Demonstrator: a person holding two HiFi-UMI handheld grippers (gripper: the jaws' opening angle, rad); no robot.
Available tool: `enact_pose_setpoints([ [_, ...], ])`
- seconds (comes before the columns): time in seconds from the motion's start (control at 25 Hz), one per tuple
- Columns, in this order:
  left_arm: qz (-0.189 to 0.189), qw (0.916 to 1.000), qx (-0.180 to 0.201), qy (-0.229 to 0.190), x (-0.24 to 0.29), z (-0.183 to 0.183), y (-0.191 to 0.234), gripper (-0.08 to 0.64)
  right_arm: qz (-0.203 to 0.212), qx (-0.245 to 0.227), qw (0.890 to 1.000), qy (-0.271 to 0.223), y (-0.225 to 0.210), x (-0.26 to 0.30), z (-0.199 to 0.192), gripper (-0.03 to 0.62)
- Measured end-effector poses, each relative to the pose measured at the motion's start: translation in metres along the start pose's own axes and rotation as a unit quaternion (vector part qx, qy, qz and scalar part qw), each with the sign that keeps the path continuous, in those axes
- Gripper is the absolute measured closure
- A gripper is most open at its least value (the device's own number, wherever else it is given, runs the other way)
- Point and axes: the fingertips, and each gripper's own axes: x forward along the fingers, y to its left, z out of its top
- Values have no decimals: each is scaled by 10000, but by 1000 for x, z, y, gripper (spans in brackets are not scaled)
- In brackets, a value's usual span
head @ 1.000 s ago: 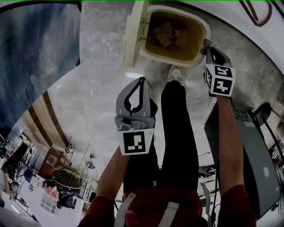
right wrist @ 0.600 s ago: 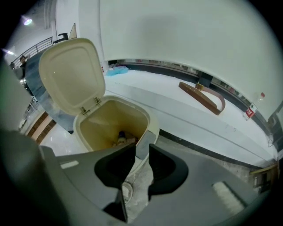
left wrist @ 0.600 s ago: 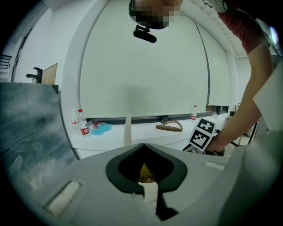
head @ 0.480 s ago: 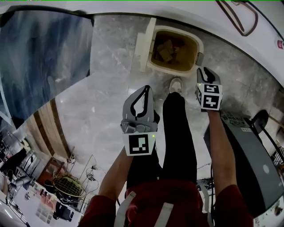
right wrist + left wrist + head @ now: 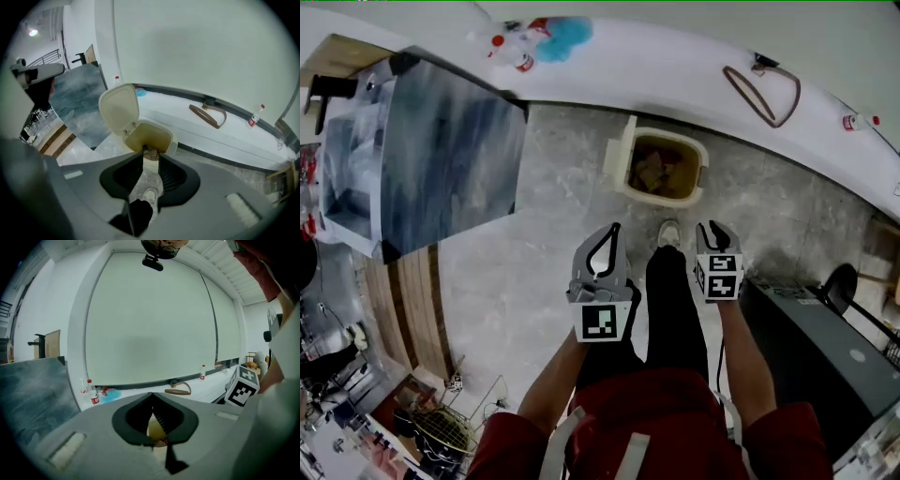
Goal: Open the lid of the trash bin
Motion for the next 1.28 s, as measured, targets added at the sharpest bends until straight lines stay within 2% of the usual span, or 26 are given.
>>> enact_pose_setpoints([
  [0.08, 60, 10000, -19, -31, -12, 14, 2, 555, 23, -27, 9998, -181, 8, -21, 11, 491],
  [0.2, 212, 9992, -264, -193, -29, 33, 8, 555, -1, -11, 9991, -426, 19, -49, 26, 491],
  [0.36, 292, 9985, -422, -196, -61, 43, 12, 555, 7, -41, 9969, -786, 40, -92, 47, 489],
  [0.52, 339, 9983, -355, -316, -87, 62, 15, 555, -17, -161, 9921, -1241, 52, -137, 73, 488],
  [0.76, 309, 9981, -187, -496, -120, 91, 18, 555, -108, -54, 9818, -1897, 71, -199, 102, 486],
  [1.0, 372, 9935, -143, -1063, -136, 147, 36, 555, -306, -255, 9606, -2752, 82, -257, 151, 483],
  [1.28, 462, 9883, 110, -1452, -160, 196, 47, 555, -569, -266, 9304, -3611, 79, -329, 191, 483],
])
